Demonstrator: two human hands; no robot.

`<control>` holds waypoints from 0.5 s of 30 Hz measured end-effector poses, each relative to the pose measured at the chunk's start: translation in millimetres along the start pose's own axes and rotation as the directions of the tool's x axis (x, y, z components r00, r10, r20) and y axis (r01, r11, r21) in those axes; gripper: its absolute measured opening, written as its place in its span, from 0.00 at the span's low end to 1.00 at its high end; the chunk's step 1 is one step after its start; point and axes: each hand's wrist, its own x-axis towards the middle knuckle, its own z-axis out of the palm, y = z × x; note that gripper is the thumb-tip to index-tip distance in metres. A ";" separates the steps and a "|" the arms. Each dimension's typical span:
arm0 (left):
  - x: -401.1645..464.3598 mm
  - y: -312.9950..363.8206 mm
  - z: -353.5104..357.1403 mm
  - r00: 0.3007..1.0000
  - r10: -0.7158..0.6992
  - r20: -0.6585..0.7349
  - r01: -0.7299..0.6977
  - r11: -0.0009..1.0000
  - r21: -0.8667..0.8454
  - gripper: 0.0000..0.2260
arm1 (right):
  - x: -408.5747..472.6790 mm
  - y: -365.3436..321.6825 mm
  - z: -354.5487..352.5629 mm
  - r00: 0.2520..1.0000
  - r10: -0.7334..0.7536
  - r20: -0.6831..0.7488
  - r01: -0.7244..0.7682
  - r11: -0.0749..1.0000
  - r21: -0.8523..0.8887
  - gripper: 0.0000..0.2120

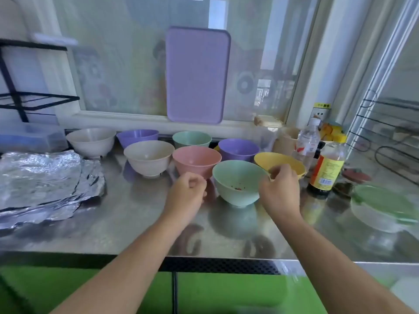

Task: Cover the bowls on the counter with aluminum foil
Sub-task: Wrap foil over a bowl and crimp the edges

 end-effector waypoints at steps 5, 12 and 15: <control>8.0 26.3 22.7 0.995 -0.040 0.087 0.026 0.987 0.159 0.13 | 9.7 8.6 8.8 0.950 0.260 0.173 -0.270 0.962 0.036 0.11; 5.1 19.7 37.7 0.998 -0.034 0.056 0.027 0.993 0.117 0.16 | -0.5 15.5 6.2 0.920 0.316 0.232 -0.359 0.916 0.177 0.13; -2.5 7.9 32.2 0.998 0.056 0.002 -0.055 0.988 0.144 0.12 | -10.9 17.6 1.3 0.929 0.261 0.263 -0.324 0.917 0.235 0.08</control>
